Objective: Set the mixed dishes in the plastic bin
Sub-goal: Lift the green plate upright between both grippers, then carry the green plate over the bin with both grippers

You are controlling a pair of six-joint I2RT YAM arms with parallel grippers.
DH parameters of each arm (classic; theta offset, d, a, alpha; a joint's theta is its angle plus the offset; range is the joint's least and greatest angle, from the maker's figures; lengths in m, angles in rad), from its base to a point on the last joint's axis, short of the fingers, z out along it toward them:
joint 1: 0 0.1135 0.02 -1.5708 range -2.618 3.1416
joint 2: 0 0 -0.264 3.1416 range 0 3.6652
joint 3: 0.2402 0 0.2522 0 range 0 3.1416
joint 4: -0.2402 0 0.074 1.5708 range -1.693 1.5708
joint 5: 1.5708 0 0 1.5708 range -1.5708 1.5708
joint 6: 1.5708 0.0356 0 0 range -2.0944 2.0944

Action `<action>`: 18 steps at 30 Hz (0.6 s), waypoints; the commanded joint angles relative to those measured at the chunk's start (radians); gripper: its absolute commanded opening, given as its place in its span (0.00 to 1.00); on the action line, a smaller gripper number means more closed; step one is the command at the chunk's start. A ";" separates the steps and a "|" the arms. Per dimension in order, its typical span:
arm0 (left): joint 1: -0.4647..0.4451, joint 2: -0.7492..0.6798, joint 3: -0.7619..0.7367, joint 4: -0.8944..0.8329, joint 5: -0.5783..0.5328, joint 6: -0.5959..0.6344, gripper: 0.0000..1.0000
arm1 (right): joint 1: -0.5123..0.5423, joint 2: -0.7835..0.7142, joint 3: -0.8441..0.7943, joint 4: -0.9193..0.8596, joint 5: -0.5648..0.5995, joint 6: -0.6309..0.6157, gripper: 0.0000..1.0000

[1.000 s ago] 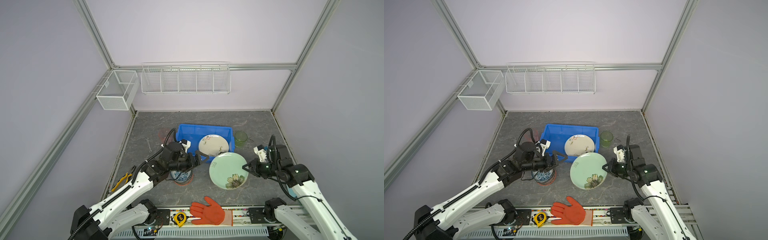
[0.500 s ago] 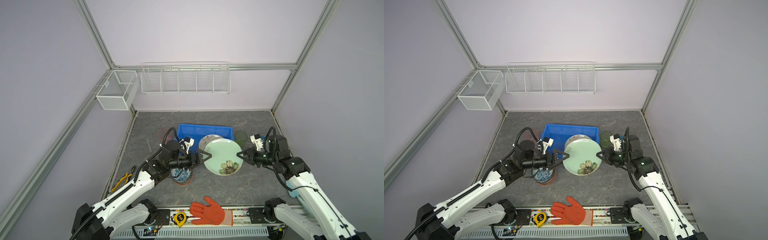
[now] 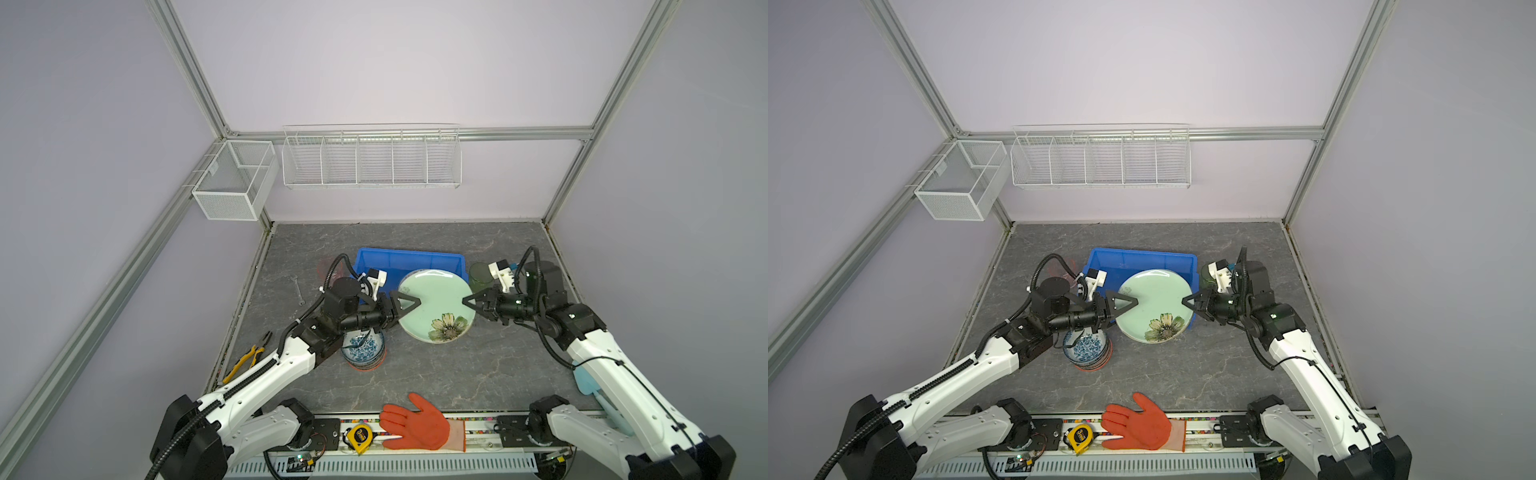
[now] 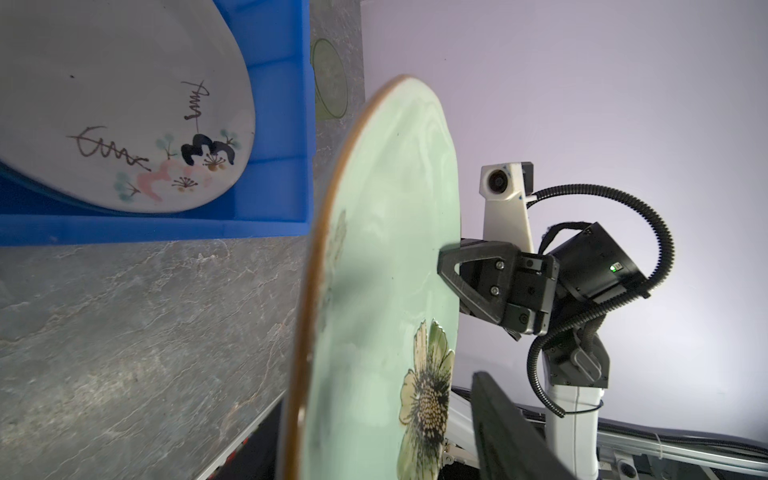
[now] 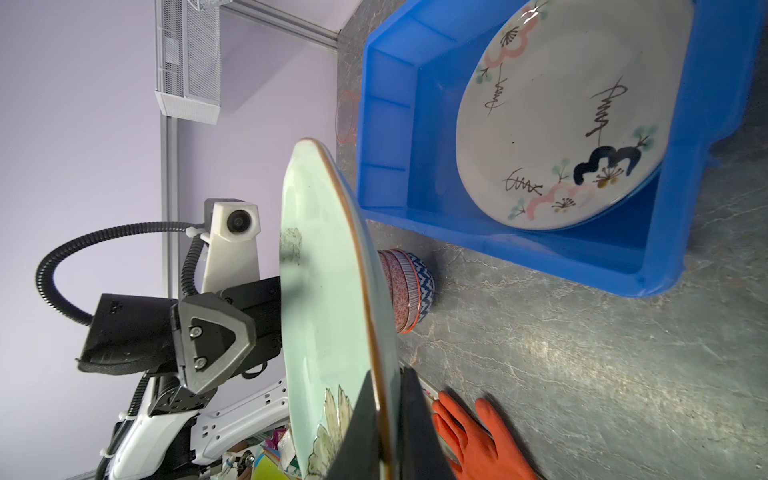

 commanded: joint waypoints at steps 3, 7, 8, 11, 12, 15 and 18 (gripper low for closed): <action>0.008 -0.004 -0.017 0.074 -0.011 -0.045 0.41 | 0.013 -0.006 0.038 0.115 -0.058 0.033 0.06; 0.011 0.002 -0.023 0.090 -0.012 -0.058 0.27 | 0.013 -0.003 0.038 0.115 -0.056 0.030 0.06; 0.013 0.001 -0.024 0.094 -0.013 -0.060 0.24 | 0.012 -0.003 0.038 0.114 -0.056 0.028 0.06; 0.014 0.000 -0.024 0.095 -0.011 -0.062 0.16 | 0.015 -0.003 0.036 0.110 -0.053 0.025 0.06; 0.014 -0.001 -0.024 0.094 -0.011 -0.063 0.14 | 0.015 -0.004 0.036 0.108 -0.050 0.023 0.06; 0.018 -0.006 -0.029 0.091 -0.013 -0.062 0.07 | 0.014 -0.006 0.037 0.100 -0.045 0.018 0.06; 0.021 -0.006 -0.032 0.090 -0.012 -0.062 0.00 | 0.015 -0.011 0.041 0.085 -0.036 0.011 0.06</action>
